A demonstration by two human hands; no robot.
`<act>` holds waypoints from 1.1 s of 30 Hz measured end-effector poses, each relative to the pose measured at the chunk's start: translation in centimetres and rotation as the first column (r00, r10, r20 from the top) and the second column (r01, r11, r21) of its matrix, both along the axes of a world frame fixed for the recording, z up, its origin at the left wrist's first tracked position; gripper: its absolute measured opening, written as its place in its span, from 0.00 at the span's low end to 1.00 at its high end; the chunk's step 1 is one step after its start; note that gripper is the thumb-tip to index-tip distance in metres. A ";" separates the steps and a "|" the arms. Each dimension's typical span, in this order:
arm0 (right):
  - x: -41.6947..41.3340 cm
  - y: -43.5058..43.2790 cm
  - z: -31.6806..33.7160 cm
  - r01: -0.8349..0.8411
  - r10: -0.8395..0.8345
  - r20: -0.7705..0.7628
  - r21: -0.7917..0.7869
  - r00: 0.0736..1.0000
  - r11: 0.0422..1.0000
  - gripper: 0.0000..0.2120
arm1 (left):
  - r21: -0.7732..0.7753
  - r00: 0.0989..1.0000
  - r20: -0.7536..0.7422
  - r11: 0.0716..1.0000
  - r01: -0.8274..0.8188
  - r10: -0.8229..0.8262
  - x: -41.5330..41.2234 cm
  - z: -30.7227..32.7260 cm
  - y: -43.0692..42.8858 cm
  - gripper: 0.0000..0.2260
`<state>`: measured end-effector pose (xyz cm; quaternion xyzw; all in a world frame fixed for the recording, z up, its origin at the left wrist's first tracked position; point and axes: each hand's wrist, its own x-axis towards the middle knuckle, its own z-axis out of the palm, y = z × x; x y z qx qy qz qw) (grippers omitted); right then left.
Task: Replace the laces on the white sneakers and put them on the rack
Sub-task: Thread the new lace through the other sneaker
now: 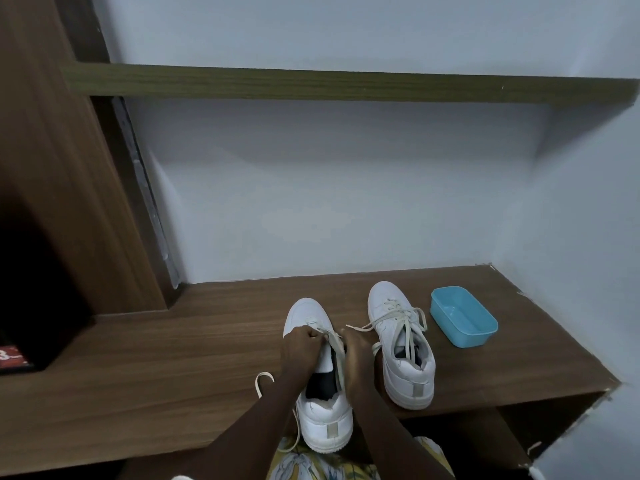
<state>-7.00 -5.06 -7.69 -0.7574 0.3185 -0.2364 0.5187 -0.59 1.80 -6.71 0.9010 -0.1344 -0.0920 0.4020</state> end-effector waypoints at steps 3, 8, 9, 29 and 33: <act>1.1 -0.7 -0.1 0.054 -0.049 -0.045 0.121 0.998 0.991 0.22 | -0.057 1.000 -0.020 0.998 0.010 -0.011 0.3 -0.5 0.5 0.16; 2.2 -1.1 1.9 0.041 0.009 -0.192 0.257 0.981 0.966 0.04 | -0.119 0.998 -0.039 0.992 0.035 -0.040 0.7 -0.5 0.5 0.08; 2.5 -1.6 1.5 0.062 -0.002 -0.181 0.324 0.983 0.944 0.08 | -0.133 0.998 -0.047 0.990 0.039 -0.046 0.6 -0.5 0.6 0.07; 0.5 -7.7 6.6 0.269 -0.519 0.209 0.664 0.829 0.697 0.10 | -0.208 0.993 -0.080 0.975 0.073 -0.091 1.7 0.3 2.8 0.12; 0.8 -6.0 5.4 0.005 -0.007 0.014 0.170 1.000 0.985 0.10 | -0.182 0.995 -0.041 0.980 0.084 -0.093 2.0 0.2 2.3 0.13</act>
